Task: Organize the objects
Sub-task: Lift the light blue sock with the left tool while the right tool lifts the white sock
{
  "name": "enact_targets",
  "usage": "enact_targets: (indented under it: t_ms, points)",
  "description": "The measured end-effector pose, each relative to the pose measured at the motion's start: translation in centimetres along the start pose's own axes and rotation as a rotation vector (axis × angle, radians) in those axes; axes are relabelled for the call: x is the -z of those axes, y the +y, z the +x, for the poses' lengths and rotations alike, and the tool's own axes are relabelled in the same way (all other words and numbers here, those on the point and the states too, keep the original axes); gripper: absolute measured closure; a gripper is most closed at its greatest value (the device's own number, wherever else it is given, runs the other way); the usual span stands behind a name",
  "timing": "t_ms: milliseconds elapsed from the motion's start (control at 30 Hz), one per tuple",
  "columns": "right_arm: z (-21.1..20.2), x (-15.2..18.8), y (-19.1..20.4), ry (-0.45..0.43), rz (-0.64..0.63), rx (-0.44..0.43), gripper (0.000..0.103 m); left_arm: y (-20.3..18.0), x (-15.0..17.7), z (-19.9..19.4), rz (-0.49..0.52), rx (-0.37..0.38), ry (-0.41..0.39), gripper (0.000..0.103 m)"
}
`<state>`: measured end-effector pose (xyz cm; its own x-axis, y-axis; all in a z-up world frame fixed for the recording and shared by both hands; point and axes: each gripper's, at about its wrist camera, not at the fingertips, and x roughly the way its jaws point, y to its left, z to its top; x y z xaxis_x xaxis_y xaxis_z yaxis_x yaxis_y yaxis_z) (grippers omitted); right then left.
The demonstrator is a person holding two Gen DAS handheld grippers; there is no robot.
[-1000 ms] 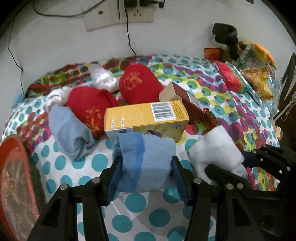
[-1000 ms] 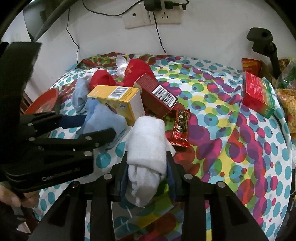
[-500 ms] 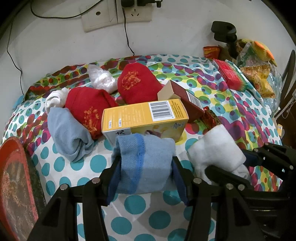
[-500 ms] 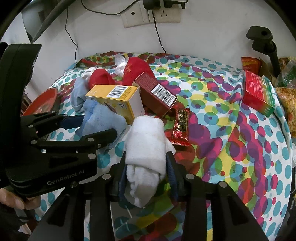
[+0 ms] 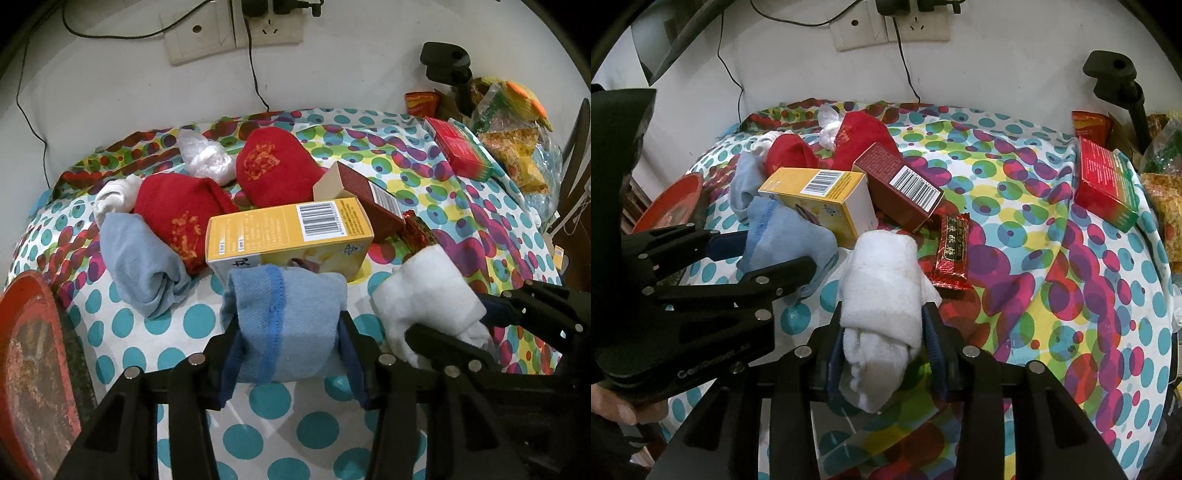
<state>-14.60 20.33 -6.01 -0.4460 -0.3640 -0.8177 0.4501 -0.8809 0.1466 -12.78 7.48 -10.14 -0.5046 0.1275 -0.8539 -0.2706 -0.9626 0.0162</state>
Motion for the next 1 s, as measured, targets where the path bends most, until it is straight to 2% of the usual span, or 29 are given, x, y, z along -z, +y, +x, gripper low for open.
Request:
enact_targets:
  t_ms: [533, 1000]
  points:
    - [-0.2, -0.6, 1.3, 0.024, -0.012, 0.051, 0.066, 2.6, 1.7, -4.0, -0.054, -0.014, -0.021, 0.058]
    - [-2.0, -1.1, 5.0, 0.001, -0.05, 0.076, 0.066, 8.0, 4.2, -8.6, -0.161, -0.063, -0.059, 0.058]
